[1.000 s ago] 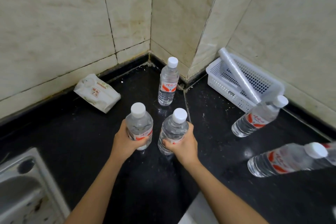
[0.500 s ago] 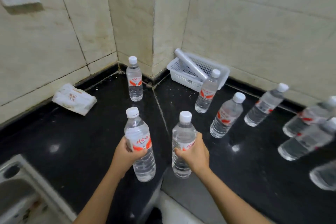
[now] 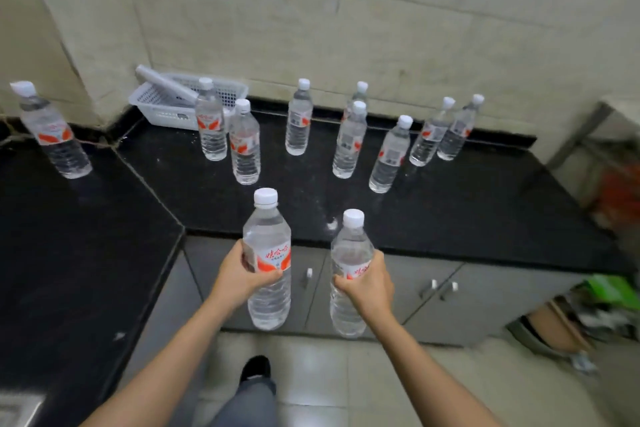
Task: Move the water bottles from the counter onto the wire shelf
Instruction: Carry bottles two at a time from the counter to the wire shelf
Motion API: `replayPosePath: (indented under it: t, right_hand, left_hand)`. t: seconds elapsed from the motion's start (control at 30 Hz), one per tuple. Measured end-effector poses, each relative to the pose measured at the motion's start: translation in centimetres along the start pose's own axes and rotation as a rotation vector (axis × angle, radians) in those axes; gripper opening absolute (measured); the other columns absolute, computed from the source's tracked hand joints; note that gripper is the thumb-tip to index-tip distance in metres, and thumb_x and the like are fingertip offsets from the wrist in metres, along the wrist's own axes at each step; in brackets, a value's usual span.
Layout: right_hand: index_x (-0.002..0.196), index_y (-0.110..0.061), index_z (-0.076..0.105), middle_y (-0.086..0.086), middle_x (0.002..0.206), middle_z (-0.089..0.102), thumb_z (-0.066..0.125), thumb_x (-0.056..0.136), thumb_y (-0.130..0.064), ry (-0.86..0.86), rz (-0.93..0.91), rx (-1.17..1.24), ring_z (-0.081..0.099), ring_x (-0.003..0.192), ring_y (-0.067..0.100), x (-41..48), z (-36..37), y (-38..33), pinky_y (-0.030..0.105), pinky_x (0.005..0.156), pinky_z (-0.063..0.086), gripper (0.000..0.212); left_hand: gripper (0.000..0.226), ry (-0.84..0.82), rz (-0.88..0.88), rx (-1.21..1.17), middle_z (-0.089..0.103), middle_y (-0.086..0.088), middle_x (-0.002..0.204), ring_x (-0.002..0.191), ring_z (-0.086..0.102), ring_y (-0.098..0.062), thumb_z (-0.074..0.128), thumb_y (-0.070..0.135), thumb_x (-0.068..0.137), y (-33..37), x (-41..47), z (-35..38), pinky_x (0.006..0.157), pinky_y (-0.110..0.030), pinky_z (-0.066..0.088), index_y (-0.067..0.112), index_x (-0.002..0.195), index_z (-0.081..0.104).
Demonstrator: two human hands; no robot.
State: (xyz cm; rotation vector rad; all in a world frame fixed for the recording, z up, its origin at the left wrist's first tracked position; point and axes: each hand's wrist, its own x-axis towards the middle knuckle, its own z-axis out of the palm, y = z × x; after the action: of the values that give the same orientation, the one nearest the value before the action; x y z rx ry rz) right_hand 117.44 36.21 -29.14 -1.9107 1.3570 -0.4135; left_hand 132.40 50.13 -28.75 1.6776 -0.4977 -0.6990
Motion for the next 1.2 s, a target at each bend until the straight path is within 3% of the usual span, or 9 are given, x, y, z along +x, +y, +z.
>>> replayPosePath:
  t: [0.17, 0.33, 0.67, 0.9, 1.07, 1.2]
  right_hand:
    - [0.094, -0.022, 0.034, 0.005, 0.105, 0.061, 0.075, 0.061, -0.031, 0.119, 0.076, 0.03, 0.058, 0.099, 0.03, -1.3, -4.0, 3.8, 0.035, 0.082, 0.046, 0.054]
    - [0.106, -0.015, 0.042, 0.005, 0.11, 0.061, 0.076, 0.061, -0.033, 0.207, 0.127, 0.036, 0.058, 0.102, 0.031, -1.1, -7.4, 5.5, 0.034, 0.082, 0.046, 0.059]
    - [0.106, -0.016, 0.042, 0.003, 0.11, 0.061, 0.077, 0.059, -0.034, 0.282, 0.191, -0.082, 0.057, 0.105, 0.026, 5.5, -14.6, 8.6, 0.04, 0.092, 0.044, 0.061]
    - [0.108, -0.018, 0.042, 0.002, 0.11, 0.061, 0.076, 0.058, -0.037, 0.335, 0.309, -0.083, 0.058, 0.105, 0.025, 8.3, -17.9, 12.0, 0.042, 0.091, 0.045, 0.063]
    - [0.109, -0.017, 0.044, 0.003, 0.111, 0.061, 0.077, 0.058, -0.033, 0.404, 0.444, -0.031, 0.058, 0.105, 0.026, 7.3, -20.6, 16.1, 0.036, 0.088, 0.045, 0.062]
    - [0.106, -0.014, 0.046, 0.006, 0.109, 0.062, 0.077, 0.059, -0.033, 0.462, 0.532, -0.013, 0.058, 0.105, 0.029, 6.5, -23.7, 19.9, 0.035, 0.083, 0.044, 0.06]
  left_hand:
    - [0.055, -0.139, 0.013, 0.028, 0.063, 0.009, 0.089, 0.081, 0.06, -0.007, 0.085, 0.012, 0.048, 1.2, -0.9, 4.7, 0.074, -0.026, 0.048, 0.029, 0.088, 0.051]
    - [0.058, -0.224, 0.026, 0.073, 0.062, -0.002, 0.099, 0.092, 0.06, -0.02, 0.082, 0.004, 0.06, 1.5, 0.6, 9.6, 0.083, -0.035, 0.048, 0.017, 0.107, 0.049]
    - [0.057, -0.359, 0.042, 0.077, 0.061, -0.002, 0.098, 0.09, 0.06, -0.02, 0.081, 0.004, 0.061, 2.4, 6.2, 21.3, 0.079, -0.032, 0.047, 0.017, 0.107, 0.049]
    - [0.057, -0.52, 0.044, 0.099, 0.062, 0.008, 0.093, 0.085, 0.06, -0.01, 0.082, 0.005, 0.06, 3.0, 8.8, 27.9, 0.068, -0.021, 0.045, 0.016, 0.106, 0.05]
    - [0.05, -0.663, 0.037, 0.178, 0.063, 0.008, 0.09, 0.082, 0.061, -0.01, 0.082, 0.003, 0.059, 2.9, 8.0, 33.1, 0.065, -0.019, 0.046, 0.029, 0.088, 0.05]
    - [0.055, -0.755, 0.03, 0.211, 0.065, 0.008, 0.089, 0.08, 0.063, -0.009, 0.082, 0.028, 0.041, 3.5, 6.4, 38.2, 0.069, -0.024, 0.049, 0.029, 0.086, 0.051]
